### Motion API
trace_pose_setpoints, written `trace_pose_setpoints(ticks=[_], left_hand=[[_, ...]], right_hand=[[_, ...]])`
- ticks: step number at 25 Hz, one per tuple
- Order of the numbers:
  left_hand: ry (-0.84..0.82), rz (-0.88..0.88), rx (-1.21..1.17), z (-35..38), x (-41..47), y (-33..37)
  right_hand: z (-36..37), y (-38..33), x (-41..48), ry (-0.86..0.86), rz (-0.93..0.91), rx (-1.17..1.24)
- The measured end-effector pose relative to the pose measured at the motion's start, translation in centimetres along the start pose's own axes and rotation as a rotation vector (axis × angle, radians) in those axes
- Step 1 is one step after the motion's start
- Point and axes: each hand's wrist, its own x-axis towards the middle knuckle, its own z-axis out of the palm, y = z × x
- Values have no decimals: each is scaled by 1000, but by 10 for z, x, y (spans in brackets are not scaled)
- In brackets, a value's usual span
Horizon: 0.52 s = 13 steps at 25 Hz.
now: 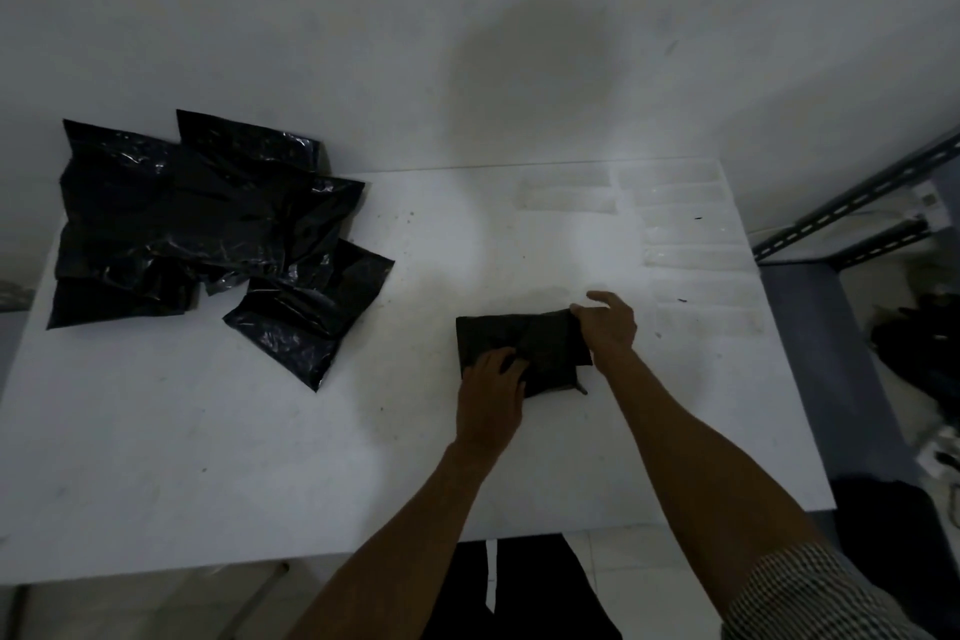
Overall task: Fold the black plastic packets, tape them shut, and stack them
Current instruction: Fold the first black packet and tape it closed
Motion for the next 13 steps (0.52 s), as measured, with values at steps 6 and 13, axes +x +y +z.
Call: trace_pose_setpoints(ticks=[6, 13], left_hand=[[77, -76, -65, -11, 4, -10], [185, -472, -291, -25, -3, -11]], right_hand=[[-3, 17, -31, 112, -149, -22], [-7, 66, -72, -15, -260, -37]])
